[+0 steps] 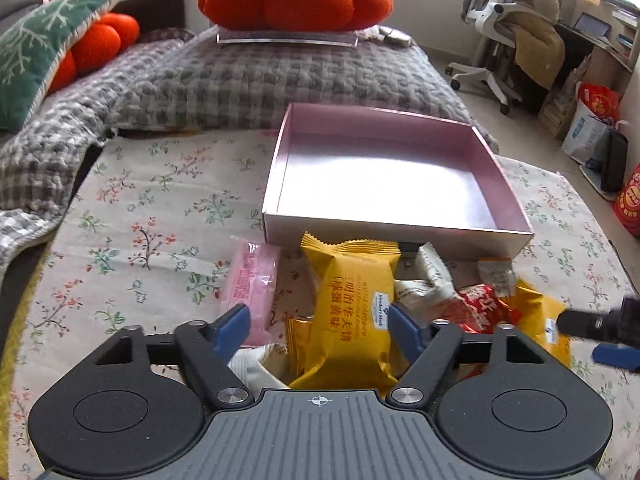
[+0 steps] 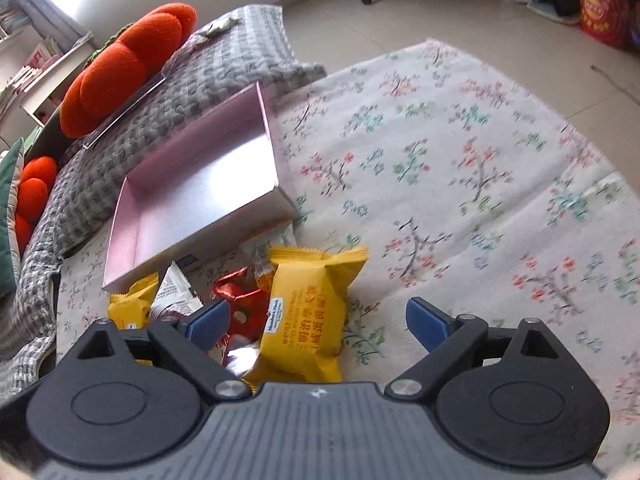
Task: Organize snacks
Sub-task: 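Grasp the yellow waffle sandwich pack with the right tool, then carry the yellow pack into the box and open the right tool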
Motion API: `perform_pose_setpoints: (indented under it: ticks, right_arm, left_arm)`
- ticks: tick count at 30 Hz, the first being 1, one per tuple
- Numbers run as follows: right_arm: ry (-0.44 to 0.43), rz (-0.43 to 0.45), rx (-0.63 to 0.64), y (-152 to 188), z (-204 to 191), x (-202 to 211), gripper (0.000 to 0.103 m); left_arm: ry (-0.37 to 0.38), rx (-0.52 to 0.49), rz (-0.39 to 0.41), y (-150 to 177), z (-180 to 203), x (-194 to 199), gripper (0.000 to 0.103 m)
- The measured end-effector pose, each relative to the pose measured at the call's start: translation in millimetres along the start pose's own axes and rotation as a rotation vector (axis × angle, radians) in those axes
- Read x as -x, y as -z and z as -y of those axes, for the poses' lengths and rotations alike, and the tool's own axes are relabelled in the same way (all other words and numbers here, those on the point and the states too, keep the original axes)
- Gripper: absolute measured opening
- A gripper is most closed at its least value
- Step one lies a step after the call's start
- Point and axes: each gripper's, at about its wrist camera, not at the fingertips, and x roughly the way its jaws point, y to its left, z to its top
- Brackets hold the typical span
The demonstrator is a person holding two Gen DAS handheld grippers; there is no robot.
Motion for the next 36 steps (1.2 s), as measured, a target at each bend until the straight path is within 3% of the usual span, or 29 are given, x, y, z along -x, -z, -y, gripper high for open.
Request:
perform_pose_setpoints:
  ticks: [8, 10, 14, 15, 18, 23, 28, 36]
  right_arm:
    - [0.008, -0.031, 0.033, 4.1, -3.2, -22.4, 0.078]
    - [0.026, -0.026, 0.034, 3.4, -1.7, -23.5, 0.070]
    - [0.003, -0.042, 0.022, 4.3, 2.1, -26.4, 0.042]
    - [0.004, -0.043, 0.031, 5.3, 1.3, -26.8, 0.041]
    - [0.011, -0.019, 0.052, 4.8, -0.8, -25.1, 0.038]
    - [-0.004, 0.036, 0.064, 1.7, -2.8, -13.2, 0.038]
    - [0.025, 0.034, 0.071, -1.8, -4.2, -15.3, 0.038]
    - [-0.023, 0.118, 0.139, -43.5, -37.1, -8.4, 0.038]
  left_arm:
    - [0.063, -0.018, -0.023, 1.4, 4.8, -26.7, 0.061]
    - [0.064, -0.033, -0.045, 5.6, 9.6, -34.7, 0.050]
    - [0.045, -0.038, -0.061, 10.6, 8.8, -44.4, 0.039]
    - [0.051, -0.032, -0.058, 10.5, 6.5, -43.2, 0.038]
    - [0.081, 0.014, -0.029, 8.2, -4.2, -29.7, 0.037]
    - [0.096, -0.008, 0.045, 4.3, -11.3, -2.9, 0.037]
    - [0.067, -0.014, 0.059, -6.2, -16.5, -2.2, 0.037]
    - [0.110, -0.052, 0.108, -70.2, -6.8, -3.0, 0.037]
